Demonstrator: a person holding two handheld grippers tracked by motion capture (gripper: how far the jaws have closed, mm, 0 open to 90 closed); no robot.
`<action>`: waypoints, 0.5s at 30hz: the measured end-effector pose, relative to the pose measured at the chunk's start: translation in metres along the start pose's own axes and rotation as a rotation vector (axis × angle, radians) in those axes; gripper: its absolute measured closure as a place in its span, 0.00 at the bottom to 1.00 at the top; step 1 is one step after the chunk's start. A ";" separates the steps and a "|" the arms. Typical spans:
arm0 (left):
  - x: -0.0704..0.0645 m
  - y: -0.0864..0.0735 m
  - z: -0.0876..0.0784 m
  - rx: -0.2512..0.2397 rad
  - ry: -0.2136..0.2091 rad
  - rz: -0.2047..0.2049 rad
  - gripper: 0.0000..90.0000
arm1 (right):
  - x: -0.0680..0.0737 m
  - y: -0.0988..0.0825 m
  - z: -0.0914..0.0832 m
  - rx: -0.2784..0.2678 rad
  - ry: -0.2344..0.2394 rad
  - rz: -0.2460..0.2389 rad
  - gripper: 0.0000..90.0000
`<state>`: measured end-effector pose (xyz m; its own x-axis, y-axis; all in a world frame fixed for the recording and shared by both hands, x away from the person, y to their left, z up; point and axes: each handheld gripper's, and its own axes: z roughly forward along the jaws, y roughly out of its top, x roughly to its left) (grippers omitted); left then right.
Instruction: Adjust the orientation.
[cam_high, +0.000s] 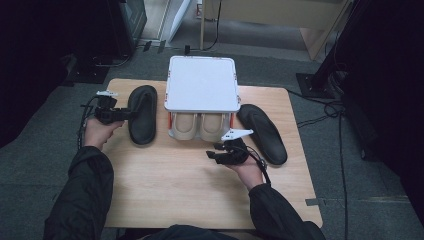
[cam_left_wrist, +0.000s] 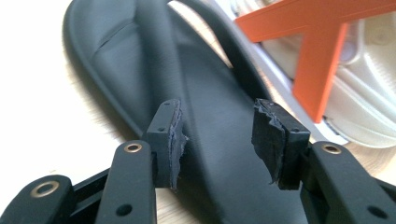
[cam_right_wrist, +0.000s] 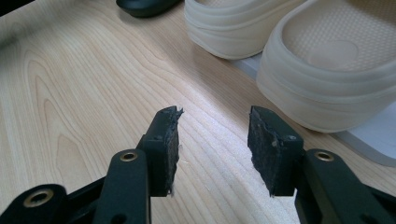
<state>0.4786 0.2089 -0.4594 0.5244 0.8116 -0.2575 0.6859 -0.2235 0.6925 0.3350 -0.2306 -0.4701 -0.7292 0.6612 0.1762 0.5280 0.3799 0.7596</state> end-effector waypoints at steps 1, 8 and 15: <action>0.001 0.000 0.000 -0.002 0.005 0.002 0.58 | 0.000 0.000 0.000 0.003 0.001 -0.001 0.60; 0.012 0.002 0.012 -0.014 0.041 0.016 0.56 | 0.001 -0.004 -0.004 -0.002 -0.004 0.005 0.59; 0.017 0.008 0.024 0.020 0.047 -0.002 0.56 | 0.000 -0.009 -0.011 -0.018 -0.014 0.020 0.59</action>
<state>0.5052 0.2073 -0.4745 0.4993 0.8362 -0.2268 0.6968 -0.2321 0.6786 0.3253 -0.2411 -0.4706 -0.7123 0.6778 0.1823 0.5342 0.3549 0.7673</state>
